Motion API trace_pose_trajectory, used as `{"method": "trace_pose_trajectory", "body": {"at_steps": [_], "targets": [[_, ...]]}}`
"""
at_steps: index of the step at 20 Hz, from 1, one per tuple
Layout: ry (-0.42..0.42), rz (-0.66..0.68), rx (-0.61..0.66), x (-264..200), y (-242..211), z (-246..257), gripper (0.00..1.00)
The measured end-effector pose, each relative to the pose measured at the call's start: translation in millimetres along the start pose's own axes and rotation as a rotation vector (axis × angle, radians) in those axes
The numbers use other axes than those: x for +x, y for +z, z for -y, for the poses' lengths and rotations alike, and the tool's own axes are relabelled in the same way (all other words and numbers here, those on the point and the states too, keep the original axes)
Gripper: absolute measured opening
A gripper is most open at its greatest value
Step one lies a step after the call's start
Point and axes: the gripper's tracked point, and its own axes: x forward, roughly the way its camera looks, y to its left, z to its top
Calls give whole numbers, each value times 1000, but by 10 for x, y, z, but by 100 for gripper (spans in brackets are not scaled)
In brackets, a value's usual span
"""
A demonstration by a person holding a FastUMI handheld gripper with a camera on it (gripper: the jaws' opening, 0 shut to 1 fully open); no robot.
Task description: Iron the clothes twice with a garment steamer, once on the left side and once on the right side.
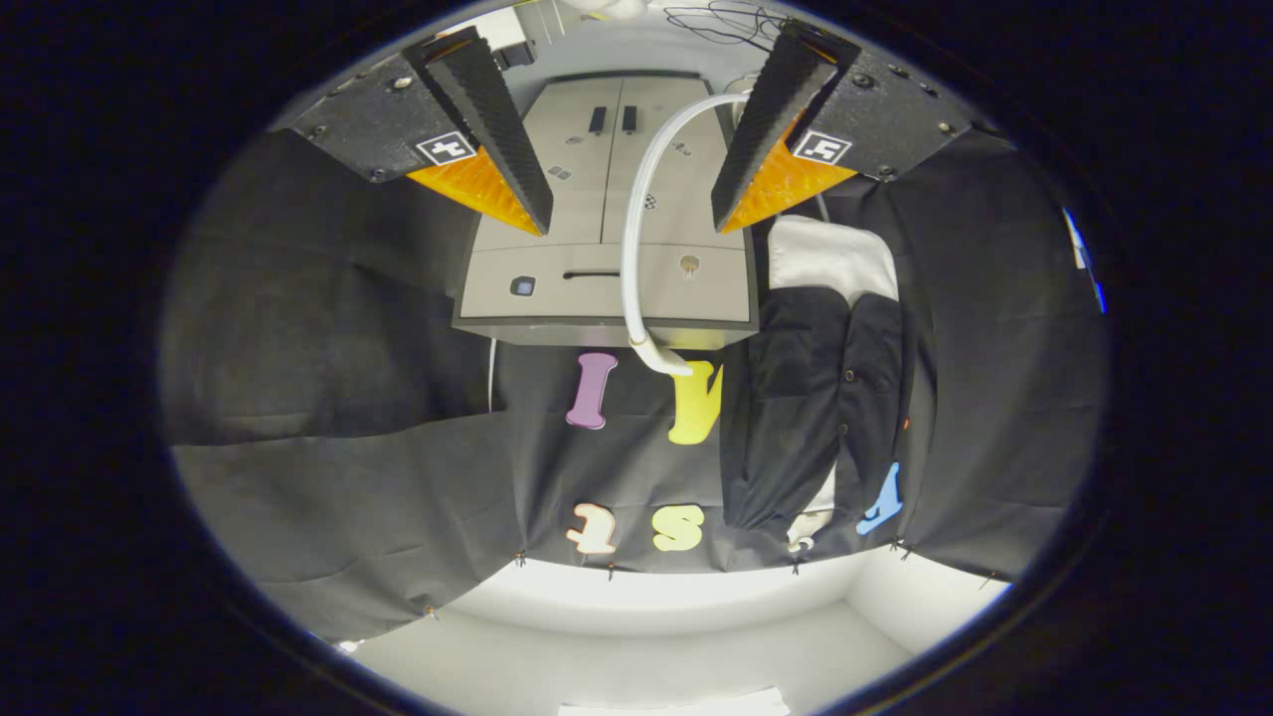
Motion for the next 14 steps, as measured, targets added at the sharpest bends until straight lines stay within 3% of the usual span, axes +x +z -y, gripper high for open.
{"method": "trace_pose_trajectory", "body": {"at_steps": [7, 14], "targets": [[-8, -15, 31, 75, 136, -81, 100], [-24, 26, 1, 383, 619, -102, 100]]}}
